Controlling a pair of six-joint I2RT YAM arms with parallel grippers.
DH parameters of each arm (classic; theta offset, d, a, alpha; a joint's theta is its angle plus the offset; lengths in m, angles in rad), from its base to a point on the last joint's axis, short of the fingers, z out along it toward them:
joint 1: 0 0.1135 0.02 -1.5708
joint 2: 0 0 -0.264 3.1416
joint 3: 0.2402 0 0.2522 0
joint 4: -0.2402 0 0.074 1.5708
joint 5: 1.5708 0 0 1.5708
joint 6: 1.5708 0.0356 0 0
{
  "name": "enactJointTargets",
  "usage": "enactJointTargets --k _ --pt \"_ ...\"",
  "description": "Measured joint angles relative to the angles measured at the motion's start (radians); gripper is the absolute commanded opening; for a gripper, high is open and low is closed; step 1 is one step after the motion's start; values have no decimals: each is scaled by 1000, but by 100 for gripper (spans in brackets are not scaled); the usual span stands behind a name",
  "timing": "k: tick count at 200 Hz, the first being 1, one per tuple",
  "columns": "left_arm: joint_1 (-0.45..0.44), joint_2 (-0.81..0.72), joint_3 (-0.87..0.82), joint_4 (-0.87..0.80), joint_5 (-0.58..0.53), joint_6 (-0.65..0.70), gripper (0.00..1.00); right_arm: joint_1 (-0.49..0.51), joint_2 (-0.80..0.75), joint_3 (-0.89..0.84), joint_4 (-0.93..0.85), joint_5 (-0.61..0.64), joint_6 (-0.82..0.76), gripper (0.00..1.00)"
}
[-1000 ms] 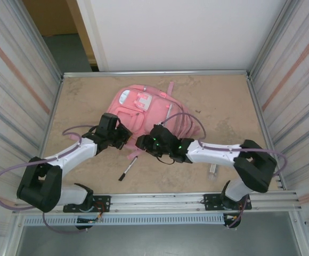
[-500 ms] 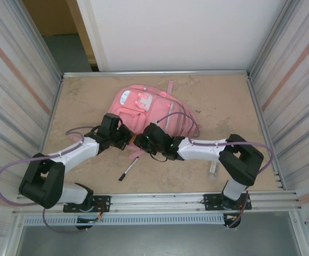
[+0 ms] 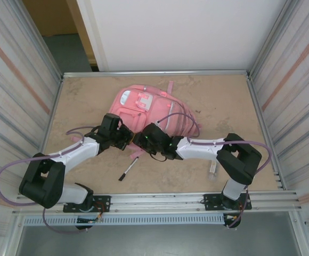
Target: Pack the student bag
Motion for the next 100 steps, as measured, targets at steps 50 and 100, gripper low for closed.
enactJointTargets --k 50,100 --pt "0 0 0 0 3 0 0 23 3 11 -63 40 -30 45" --pt "0 0 0 1 4 0 0 27 -68 -32 -87 76 -68 41"
